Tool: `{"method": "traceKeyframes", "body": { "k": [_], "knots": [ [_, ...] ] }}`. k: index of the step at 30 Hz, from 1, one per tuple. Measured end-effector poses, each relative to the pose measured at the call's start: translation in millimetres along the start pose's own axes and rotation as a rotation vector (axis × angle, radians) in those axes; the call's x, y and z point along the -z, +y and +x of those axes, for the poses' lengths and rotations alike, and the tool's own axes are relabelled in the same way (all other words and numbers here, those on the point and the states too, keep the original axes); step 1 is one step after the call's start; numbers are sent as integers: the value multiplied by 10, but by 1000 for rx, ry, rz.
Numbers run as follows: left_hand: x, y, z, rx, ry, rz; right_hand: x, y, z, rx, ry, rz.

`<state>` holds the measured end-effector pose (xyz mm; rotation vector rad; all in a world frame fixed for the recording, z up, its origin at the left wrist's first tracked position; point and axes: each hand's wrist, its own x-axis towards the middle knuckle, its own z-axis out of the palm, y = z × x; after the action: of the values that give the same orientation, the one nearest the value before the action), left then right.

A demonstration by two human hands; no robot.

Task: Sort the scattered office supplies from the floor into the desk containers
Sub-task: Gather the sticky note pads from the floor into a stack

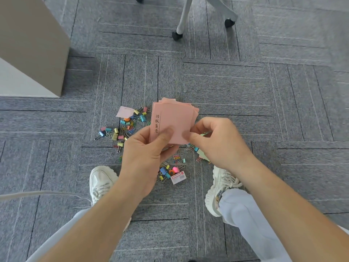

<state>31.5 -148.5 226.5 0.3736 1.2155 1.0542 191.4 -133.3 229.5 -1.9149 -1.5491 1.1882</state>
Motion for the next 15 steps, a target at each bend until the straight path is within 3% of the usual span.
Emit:
{"method": "traceKeyframes", "body": {
  "k": [8, 15],
  "knots": [
    [137, 6, 117, -14, 104, 94, 115, 185, 229, 72, -137, -115],
    [482, 112, 328, -41, 257, 92, -525, 666, 1197, 261, -195, -512]
  ]
}}
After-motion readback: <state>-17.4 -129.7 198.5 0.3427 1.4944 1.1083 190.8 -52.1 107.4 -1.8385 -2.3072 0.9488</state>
